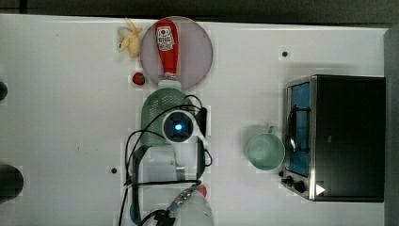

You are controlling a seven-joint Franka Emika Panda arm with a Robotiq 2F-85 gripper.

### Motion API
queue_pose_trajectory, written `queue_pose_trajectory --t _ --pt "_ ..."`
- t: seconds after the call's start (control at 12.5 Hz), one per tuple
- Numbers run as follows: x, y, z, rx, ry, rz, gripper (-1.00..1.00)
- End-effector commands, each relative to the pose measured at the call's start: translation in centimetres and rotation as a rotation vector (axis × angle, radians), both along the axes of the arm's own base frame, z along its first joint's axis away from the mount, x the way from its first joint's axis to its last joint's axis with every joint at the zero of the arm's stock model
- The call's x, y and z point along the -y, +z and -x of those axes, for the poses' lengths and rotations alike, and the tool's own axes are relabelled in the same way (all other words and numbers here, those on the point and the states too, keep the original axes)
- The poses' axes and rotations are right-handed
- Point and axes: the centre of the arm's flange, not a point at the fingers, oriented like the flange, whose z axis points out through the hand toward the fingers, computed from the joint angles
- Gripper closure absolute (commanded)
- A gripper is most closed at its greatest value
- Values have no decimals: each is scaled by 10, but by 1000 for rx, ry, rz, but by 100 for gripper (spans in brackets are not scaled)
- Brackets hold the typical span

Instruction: Drag strainer left to right.

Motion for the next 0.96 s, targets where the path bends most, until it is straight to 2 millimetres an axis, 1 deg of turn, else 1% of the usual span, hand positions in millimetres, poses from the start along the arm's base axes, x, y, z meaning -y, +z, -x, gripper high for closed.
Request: queue_pose_trajectory --t 0.08,0.48,0.64,0.8,0.96 --pt "45 9 -1 -7 25 22 -100" --pt "108 11 3 -14 62 66 -100" --pt "130 13 4 -12 57 81 -100" --pt "144 15 5 -12 56 92 -100" --pt "146 20 1 0 68 94 -100"
